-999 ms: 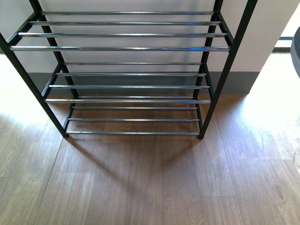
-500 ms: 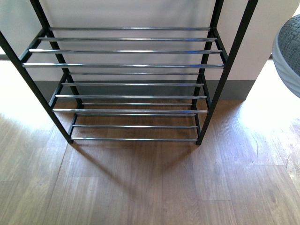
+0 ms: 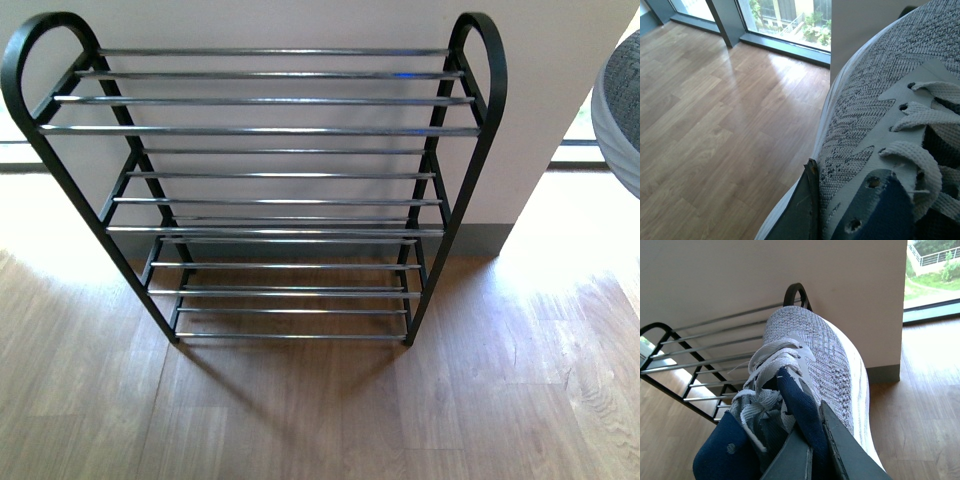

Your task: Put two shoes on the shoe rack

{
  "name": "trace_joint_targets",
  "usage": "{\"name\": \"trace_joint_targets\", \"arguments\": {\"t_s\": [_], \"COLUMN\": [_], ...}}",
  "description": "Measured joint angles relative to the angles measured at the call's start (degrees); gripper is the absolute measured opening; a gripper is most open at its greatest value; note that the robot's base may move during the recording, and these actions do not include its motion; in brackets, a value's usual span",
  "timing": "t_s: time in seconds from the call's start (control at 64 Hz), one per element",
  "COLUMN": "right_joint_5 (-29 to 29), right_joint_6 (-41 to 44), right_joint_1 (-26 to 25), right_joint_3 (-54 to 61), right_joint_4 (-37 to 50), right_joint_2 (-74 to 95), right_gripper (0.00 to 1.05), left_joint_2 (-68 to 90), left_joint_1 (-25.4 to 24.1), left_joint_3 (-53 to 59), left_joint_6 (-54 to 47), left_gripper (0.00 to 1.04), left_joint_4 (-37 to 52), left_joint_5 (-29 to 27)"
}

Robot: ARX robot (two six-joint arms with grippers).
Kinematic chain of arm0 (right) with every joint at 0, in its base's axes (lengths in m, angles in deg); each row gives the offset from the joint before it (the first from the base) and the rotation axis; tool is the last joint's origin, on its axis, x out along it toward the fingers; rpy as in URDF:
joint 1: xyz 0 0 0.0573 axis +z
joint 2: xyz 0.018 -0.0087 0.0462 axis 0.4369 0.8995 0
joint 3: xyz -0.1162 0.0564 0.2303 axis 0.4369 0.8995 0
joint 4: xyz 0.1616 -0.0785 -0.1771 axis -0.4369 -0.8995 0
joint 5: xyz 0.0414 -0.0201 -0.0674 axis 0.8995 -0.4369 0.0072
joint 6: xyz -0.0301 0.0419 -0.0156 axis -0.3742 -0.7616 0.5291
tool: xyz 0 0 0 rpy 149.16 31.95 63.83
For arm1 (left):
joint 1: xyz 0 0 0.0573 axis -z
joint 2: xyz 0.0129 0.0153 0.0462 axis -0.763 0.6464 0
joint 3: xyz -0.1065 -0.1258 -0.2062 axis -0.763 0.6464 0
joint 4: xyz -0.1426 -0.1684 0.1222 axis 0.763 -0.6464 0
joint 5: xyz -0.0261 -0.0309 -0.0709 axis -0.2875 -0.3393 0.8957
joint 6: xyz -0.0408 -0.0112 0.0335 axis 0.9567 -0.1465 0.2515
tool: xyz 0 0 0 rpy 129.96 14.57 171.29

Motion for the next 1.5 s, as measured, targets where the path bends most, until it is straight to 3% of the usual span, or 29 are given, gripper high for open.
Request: {"name": "trace_joint_targets", "arguments": {"t_s": [0.219,0.328,0.39,0.484,0.593,0.672,0.89,1.14,1.499], "right_joint_5": [0.24,12.09,11.28,3.78,-10.25,-18.97,-38.97,-48.52,-54.47], "right_joint_6": [0.11,4.22,4.74,4.31,-0.98,-5.68,-17.70,-24.83,-26.82], "right_joint_1": [-0.04,-0.15,2.95,11.06,26.12,33.94,47.21,50.58,45.22], "right_joint_3": [0.00,-1.18,-2.91,-6.86,-13.86,-18.56,-33.68,-50.29,-65.96], "right_joint_4": [0.02,2.21,1.90,1.40,2.34,4.07,7.02,6.95,6.51], "right_joint_2": [0.00,3.54,5.86,11.30,23.41,31.12,51.95,70.14,88.39], "right_gripper": [0.01,0.01,0.01,0.01,0.01,0.01,0.01,0.01,0.01], "left_joint_2": [0.00,-0.02,0.00,0.00,0.00,0.00,0.00,0.00,0.00], "left_joint_1": [0.00,0.00,0.00,0.00,0.00,0.00,0.00,0.00,0.00], "left_joint_3": [0.00,0.00,0.00,0.00,0.00,0.00,0.00,0.00,0.00], "left_joint_6": [-0.02,0.00,0.00,0.00,0.00,-0.02,-0.02,0.00,0.00], "left_gripper": [0.02,0.02,0.02,0.02,0.02,0.02,0.02,0.02,0.02], "left_joint_4": [0.00,0.00,0.00,0.00,0.00,0.00,0.00,0.00,0.00], "left_joint_5": [-0.13,-0.26,-0.26,-0.17,-0.15,-0.09,-0.13,-0.11,-0.11]}}
